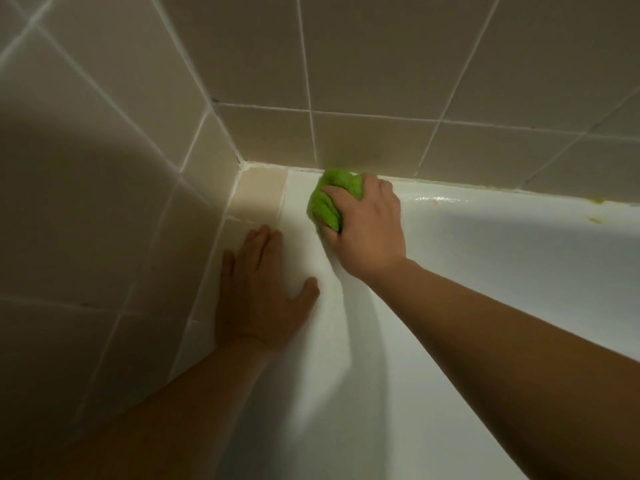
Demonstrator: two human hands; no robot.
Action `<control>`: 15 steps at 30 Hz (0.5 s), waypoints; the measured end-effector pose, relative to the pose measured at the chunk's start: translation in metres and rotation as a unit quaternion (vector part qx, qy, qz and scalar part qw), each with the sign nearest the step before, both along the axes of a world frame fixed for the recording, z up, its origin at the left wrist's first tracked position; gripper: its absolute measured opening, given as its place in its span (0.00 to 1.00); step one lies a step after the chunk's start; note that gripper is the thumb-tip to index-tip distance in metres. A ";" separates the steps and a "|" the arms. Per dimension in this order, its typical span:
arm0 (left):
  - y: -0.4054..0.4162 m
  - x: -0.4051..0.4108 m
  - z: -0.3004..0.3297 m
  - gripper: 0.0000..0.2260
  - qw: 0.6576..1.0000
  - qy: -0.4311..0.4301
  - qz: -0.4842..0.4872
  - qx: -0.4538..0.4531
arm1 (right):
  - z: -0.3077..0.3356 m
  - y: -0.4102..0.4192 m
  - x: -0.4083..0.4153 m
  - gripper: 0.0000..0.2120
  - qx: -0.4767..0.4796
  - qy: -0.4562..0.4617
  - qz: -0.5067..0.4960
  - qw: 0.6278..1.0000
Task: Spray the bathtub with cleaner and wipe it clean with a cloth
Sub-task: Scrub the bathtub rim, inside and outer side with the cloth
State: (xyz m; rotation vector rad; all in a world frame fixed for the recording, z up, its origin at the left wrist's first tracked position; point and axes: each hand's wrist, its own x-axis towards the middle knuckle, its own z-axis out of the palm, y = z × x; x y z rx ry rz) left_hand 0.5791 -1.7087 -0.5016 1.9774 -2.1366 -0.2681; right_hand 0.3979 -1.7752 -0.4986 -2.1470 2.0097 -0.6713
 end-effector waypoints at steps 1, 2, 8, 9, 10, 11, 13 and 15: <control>-0.002 -0.001 -0.001 0.42 1.000 -0.004 -0.004 0.003 | 0.004 -0.007 0.003 0.21 0.008 0.012 0.027 1.000; -0.005 -0.001 -0.001 0.42 1.000 -0.007 -0.007 0.008 | 0.008 -0.014 0.003 0.21 0.015 0.025 0.048 0.998; -0.012 -0.006 0.000 0.42 1.000 -0.003 -0.014 0.012 | -0.007 0.011 -0.033 0.22 -0.028 -0.011 -0.080 0.996; -0.013 -0.007 0.001 0.42 1.000 -0.004 -0.018 0.011 | -0.012 0.018 -0.038 0.23 -0.027 -0.022 -0.115 0.993; -0.014 -0.008 0.002 0.42 1.000 -0.005 -0.021 0.011 | -0.015 0.022 -0.040 0.24 -0.022 -0.029 -0.139 0.990; -0.015 -0.009 0.001 0.41 1.000 -0.007 -0.024 0.011 | -0.015 0.022 -0.039 0.24 -0.016 -0.035 -0.148 0.988; -0.019 -0.012 0.001 0.41 0.999 -0.012 -0.031 0.011 | -0.010 0.013 -0.028 0.23 -0.010 -0.039 -0.115 0.993; -0.023 -0.014 -0.001 0.40 0.999 -0.018 -0.034 0.007 | -0.002 0.003 -0.017 0.23 0.001 -0.025 -0.057 0.998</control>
